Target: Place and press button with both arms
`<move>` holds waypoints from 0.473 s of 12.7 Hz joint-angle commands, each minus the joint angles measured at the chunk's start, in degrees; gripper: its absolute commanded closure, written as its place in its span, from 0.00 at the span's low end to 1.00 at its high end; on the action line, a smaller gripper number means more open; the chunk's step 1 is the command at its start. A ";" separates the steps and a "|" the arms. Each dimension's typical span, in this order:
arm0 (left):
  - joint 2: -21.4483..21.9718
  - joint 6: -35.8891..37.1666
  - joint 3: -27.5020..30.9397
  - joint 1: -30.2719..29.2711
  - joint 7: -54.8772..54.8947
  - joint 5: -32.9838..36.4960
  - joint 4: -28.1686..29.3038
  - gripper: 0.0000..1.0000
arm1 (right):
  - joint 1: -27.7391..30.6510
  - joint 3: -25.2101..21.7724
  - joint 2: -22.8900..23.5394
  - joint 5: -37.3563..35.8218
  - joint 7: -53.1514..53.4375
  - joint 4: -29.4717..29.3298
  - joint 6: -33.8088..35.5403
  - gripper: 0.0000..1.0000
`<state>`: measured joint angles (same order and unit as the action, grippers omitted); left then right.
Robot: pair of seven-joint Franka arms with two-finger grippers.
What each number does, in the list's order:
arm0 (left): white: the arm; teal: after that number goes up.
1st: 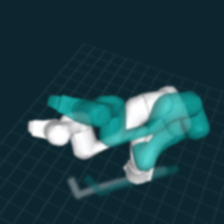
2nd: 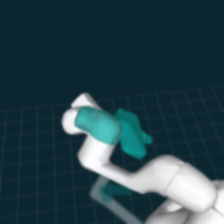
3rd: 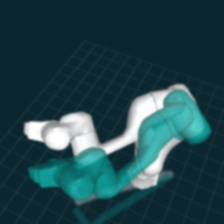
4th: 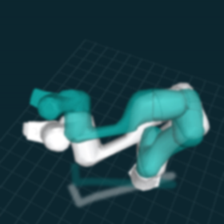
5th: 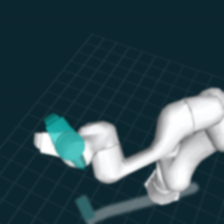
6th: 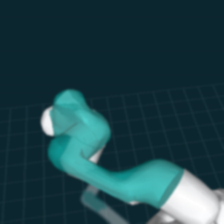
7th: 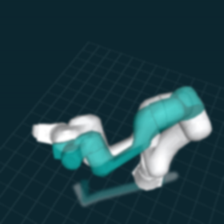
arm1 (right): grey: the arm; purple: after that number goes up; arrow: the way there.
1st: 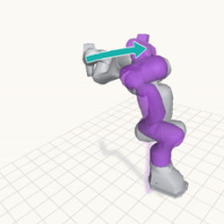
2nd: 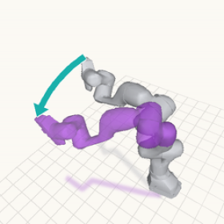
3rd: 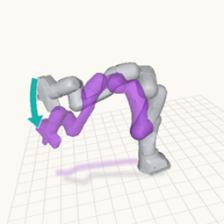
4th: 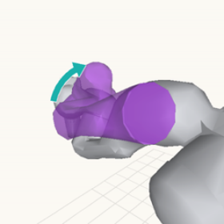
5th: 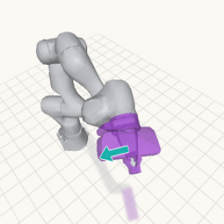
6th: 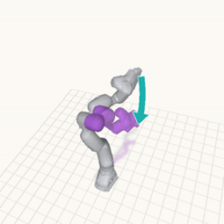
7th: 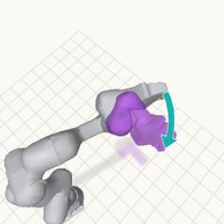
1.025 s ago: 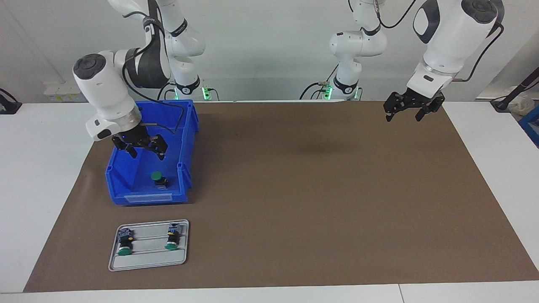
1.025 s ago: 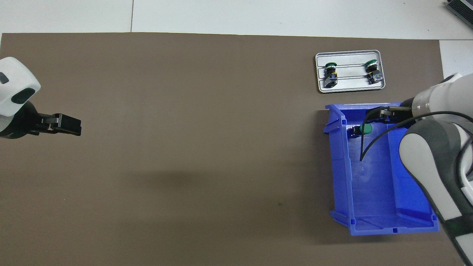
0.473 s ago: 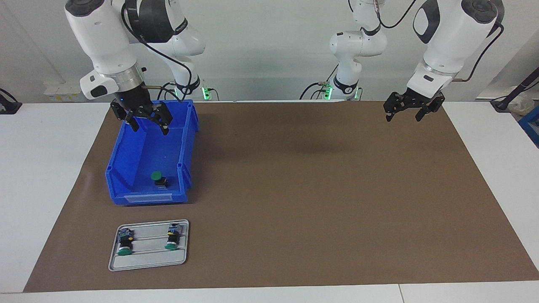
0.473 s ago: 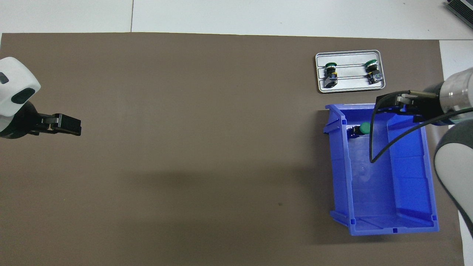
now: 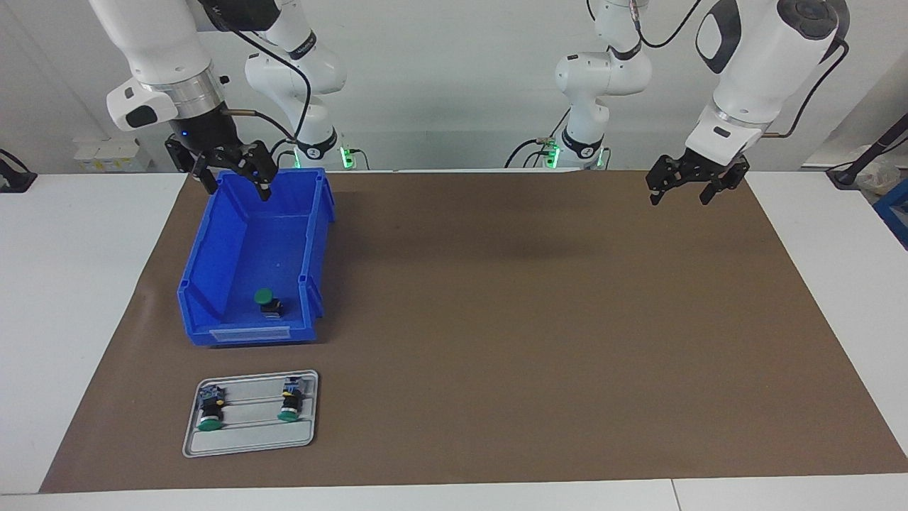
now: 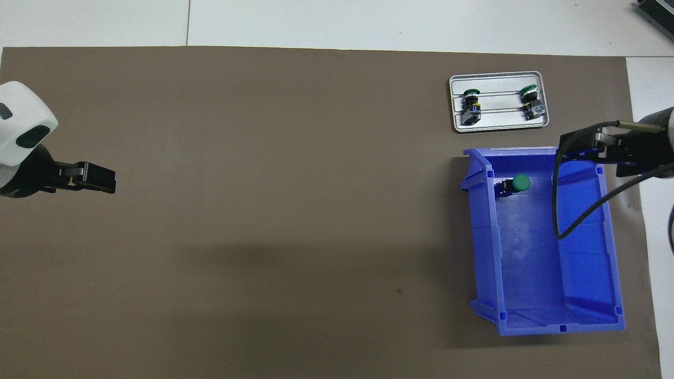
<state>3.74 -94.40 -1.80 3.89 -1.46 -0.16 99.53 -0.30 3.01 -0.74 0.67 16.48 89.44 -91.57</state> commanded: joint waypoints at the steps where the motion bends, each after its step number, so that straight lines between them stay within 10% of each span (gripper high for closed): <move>1: 1.62 0.26 -0.48 -0.73 0.67 0.78 1.55 0.00 | 0.47 0.24 0.13 -0.93 -1.87 0.12 0.96 0.00; 6: 1.54 0.26 -0.48 -0.73 0.59 0.69 1.55 0.00 | 0.65 0.07 -0.58 -0.93 -5.67 1.44 1.04 0.00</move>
<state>3.74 -94.40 -1.80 3.89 -1.46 -0.16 99.53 -0.24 2.78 -0.65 0.59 12.50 90.03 -90.92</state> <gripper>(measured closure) 0.000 0.000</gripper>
